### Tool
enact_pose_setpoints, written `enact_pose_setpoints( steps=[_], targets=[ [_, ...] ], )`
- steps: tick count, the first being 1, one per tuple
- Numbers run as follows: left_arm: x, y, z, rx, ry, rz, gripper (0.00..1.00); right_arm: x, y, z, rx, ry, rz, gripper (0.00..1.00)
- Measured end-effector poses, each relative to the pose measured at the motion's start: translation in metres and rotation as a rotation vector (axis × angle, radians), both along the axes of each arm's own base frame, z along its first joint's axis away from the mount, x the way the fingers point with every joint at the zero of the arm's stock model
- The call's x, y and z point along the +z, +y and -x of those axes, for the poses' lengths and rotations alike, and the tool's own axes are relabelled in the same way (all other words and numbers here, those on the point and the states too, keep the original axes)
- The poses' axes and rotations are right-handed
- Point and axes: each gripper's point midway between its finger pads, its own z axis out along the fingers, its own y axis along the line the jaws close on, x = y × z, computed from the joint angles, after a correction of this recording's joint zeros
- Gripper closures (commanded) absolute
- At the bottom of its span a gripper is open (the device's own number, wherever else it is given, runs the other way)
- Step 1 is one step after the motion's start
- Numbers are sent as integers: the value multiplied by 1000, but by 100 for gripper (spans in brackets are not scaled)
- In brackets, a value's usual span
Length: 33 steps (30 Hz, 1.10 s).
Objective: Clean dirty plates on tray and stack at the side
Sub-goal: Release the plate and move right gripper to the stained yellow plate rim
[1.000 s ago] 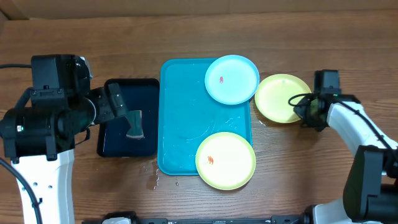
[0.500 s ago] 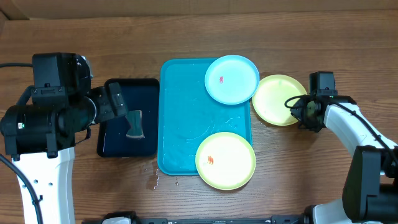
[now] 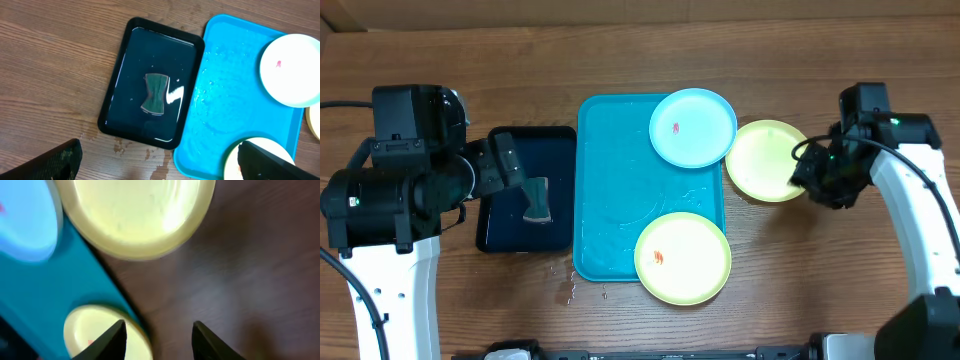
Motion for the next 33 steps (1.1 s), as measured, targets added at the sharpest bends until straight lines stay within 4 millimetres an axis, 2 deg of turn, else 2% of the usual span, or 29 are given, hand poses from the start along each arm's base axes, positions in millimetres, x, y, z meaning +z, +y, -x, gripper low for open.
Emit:
enact_pose_setpoints(
  steps=[6,8,14,23,28,33],
  targets=[
    [0,0,0,0,0,0,0,-16,29,35,87,127,-58,57],
    [0,0,0,0,0,0,0,-26,39,49,127,168,-63,60],
    [0,0,0,0,1,0,0,-55,62,77,204,240,-65,61],
    [0,0,0,0,0,0,0,-92,92,96,262,232,-49,60],
    [0,0,0,0,0,0,0,-95,107,101,309,219,-47,68],
    [0,0,0,0,0,0,0,-94,114,110,327,239,-40,71]
  ],
)
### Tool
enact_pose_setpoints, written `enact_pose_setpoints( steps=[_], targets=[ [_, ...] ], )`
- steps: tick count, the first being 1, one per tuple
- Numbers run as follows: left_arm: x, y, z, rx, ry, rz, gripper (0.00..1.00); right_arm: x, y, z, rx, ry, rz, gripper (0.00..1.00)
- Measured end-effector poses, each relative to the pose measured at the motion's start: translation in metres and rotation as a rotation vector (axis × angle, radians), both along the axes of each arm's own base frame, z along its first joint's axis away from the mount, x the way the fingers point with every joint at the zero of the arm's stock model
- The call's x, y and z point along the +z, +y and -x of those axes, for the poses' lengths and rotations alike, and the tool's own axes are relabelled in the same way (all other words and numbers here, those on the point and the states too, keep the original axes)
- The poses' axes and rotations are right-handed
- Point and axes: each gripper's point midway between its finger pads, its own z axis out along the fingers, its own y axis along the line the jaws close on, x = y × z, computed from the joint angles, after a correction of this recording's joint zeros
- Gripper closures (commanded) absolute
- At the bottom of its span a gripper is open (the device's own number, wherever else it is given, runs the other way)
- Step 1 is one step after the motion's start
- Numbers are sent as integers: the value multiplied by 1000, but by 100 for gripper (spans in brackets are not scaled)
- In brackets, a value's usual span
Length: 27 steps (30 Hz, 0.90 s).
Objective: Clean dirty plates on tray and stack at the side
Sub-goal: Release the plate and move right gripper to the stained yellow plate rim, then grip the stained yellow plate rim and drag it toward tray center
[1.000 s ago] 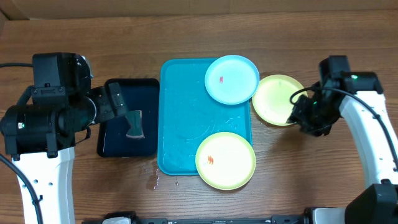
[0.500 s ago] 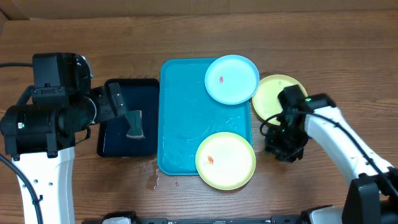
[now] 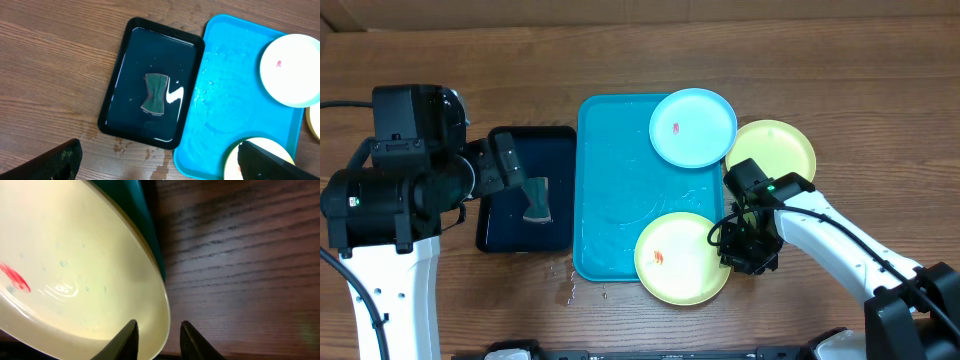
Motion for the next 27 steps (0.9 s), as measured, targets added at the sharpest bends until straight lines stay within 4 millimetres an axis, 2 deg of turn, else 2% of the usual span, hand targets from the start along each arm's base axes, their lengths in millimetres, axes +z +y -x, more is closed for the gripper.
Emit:
enact_pose_setpoints(
  steps=[15,27],
  targets=[
    [0,0,0,0,0,0,0,0,2,8,-55,34,32,73],
    [0,0,0,0,0,0,0,-2,5,13,-74,34,78,79]
  ],
)
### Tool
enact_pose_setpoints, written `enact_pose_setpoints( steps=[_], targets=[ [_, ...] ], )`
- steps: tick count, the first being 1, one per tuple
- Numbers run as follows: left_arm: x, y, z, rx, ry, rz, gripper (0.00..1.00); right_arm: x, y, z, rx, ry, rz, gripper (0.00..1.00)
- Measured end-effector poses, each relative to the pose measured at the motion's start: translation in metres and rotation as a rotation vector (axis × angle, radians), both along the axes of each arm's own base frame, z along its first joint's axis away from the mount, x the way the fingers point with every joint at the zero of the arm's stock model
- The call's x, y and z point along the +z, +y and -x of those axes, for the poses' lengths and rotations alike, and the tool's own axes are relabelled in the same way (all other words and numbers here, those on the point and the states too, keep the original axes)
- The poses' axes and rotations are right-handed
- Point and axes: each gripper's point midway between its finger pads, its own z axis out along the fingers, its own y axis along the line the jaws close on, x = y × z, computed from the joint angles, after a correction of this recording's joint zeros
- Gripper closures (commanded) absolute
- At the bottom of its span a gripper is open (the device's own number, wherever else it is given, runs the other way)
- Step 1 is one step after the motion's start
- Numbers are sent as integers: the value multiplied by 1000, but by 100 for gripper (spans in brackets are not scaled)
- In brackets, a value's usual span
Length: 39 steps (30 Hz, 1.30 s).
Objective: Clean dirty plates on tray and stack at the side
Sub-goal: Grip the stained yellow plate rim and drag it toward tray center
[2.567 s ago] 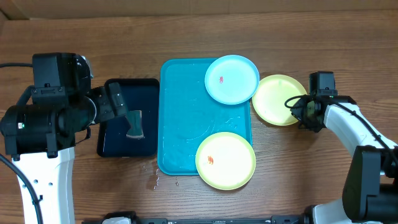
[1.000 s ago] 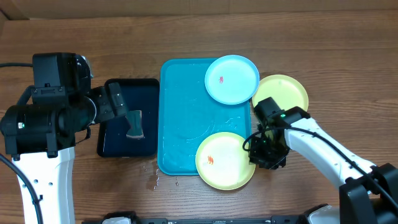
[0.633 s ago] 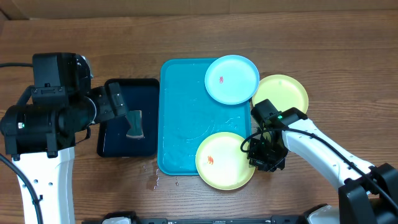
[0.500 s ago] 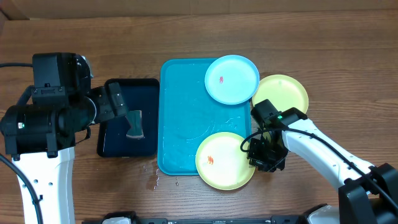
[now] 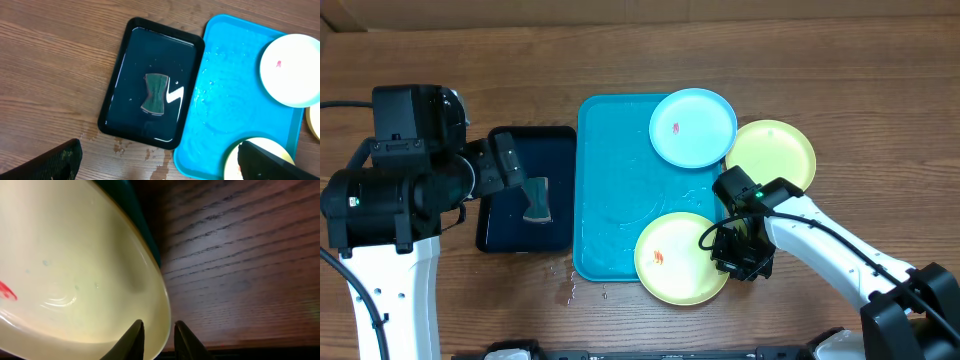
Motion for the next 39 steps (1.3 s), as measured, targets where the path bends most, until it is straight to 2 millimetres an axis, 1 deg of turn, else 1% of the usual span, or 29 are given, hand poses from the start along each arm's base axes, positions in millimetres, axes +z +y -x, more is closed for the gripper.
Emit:
enact_pose_setpoints(
  steps=[2,5,28,39],
  targets=[
    [0,0,0,0,0,0,0,0,0,0,-5,1,2,84],
    [0,0,0,0,0,0,0,-1,1,-1,-10,-5,3,85],
    [0,0,0,0,0,0,0,-1,3,-2,-18,-14,11,84],
    [0,0,0,0,0,0,0,-3,-3,-6,-23,-36,44,84]
  ],
)
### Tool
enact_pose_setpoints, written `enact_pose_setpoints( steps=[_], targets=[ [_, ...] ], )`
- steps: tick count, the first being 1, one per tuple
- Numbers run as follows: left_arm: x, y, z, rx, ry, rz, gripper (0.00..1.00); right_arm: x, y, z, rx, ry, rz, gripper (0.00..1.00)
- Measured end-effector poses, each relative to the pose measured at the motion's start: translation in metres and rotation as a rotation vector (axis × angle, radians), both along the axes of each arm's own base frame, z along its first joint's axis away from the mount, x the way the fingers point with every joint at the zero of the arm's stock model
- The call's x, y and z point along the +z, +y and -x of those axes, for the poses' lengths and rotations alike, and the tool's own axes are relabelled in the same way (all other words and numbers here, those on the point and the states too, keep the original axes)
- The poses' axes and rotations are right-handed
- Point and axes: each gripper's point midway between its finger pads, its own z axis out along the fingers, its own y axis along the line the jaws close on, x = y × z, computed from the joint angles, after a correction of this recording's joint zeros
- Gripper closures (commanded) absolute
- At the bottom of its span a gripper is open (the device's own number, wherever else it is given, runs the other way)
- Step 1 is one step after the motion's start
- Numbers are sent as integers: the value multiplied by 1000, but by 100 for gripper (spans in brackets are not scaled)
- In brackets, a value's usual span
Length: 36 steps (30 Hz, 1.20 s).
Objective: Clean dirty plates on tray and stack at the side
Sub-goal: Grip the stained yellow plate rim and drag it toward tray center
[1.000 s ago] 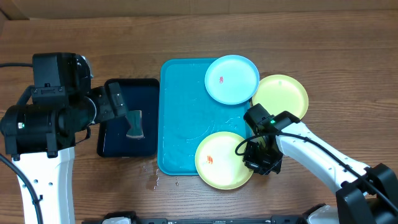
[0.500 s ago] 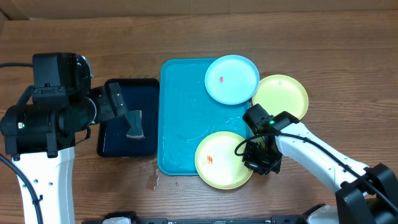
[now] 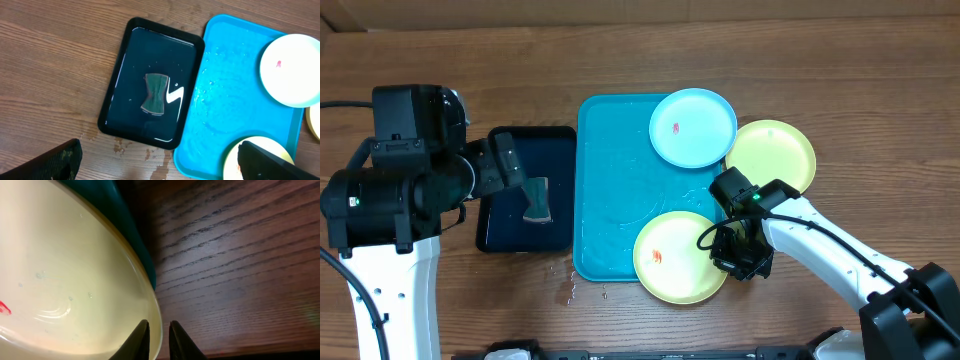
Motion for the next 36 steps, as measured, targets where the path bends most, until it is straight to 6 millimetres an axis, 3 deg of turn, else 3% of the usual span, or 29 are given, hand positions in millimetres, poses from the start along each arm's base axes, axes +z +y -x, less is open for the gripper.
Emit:
enact_pose_setpoints(
  steps=[14,18,23,28,31,36],
  targets=[
    [0,0,0,0,0,0,0,-1,1,-4,-3,-17,-4,86],
    [0,0,0,0,0,0,0,-7,-2,1,-6,-5,3,96],
    [0,0,0,0,0,0,0,-9,3,1,-8,-9,-23,96],
    [0,0,0,0,0,0,0,-7,28,-22,-10,-92,-147,96],
    [0,0,0,0,0,0,0,-2,49,-47,-5,-195,-241,96],
    [0,0,0,0,0,0,0,7,66,-83,1,-352,-311,96]
  ],
)
